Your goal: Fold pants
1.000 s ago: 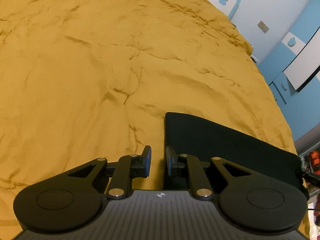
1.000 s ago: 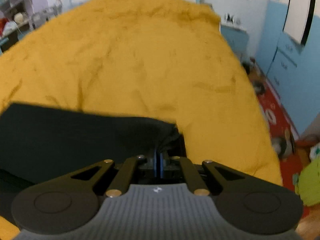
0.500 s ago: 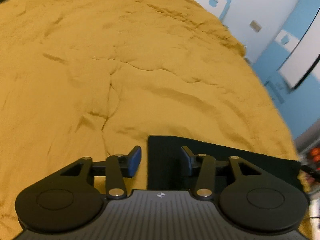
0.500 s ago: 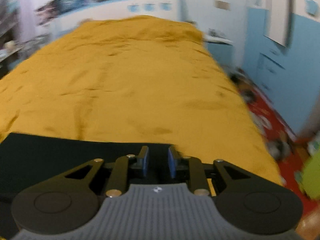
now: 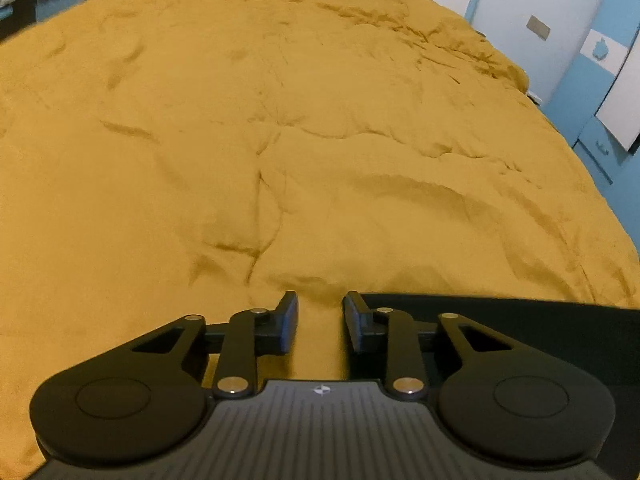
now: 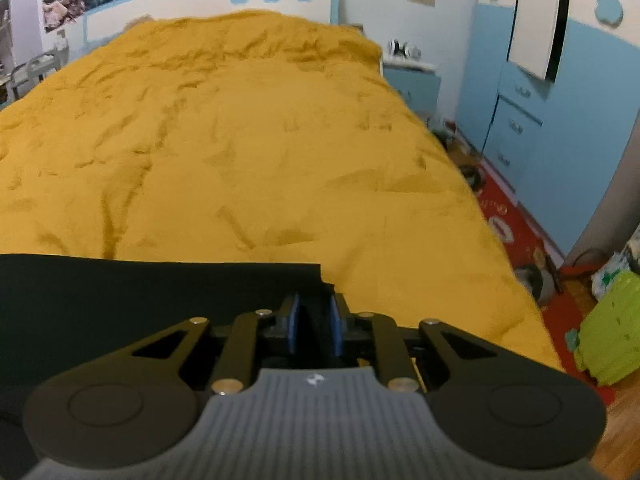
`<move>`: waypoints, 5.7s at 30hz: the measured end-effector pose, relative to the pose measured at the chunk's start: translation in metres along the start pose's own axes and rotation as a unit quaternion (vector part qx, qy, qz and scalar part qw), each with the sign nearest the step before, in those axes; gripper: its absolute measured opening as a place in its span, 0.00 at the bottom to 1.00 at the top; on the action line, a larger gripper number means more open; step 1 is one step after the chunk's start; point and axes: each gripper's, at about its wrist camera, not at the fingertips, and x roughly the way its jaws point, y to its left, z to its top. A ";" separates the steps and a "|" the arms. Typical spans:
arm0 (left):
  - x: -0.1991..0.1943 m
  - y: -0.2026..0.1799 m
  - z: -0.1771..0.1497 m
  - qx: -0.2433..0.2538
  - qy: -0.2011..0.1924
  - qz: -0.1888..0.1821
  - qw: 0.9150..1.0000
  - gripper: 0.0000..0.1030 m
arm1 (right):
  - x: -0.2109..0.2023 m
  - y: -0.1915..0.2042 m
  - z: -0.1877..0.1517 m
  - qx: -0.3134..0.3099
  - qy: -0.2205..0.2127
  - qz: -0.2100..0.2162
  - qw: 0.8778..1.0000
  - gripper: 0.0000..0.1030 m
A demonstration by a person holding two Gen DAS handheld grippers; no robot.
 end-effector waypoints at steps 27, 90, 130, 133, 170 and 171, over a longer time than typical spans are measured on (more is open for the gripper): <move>-0.110 -0.040 -0.138 0.207 -0.003 -0.012 0.978 0.08 | -0.142 0.086 -0.121 0.100 -0.004 0.145 0.984 0.31; -0.085 -0.012 -0.046 -0.168 0.013 -0.207 0.964 0.10 | -0.131 -0.003 -0.098 0.183 0.000 0.122 0.976 0.48; -0.066 -0.159 -0.032 -0.014 0.065 -0.231 0.971 0.41 | -0.068 0.027 -0.046 0.204 0.088 0.244 0.944 0.45; -0.065 -0.142 -0.036 -0.001 0.060 -0.200 0.978 0.41 | -0.051 0.029 -0.044 0.205 0.110 0.247 0.940 0.44; -0.023 -0.183 -0.052 0.058 0.049 -0.204 0.976 0.15 | -0.052 -0.076 0.029 0.114 0.107 0.140 0.978 0.02; -0.018 -0.186 -0.054 0.062 0.049 -0.205 0.975 0.15 | -0.047 -0.076 0.023 0.114 0.111 0.138 0.978 0.02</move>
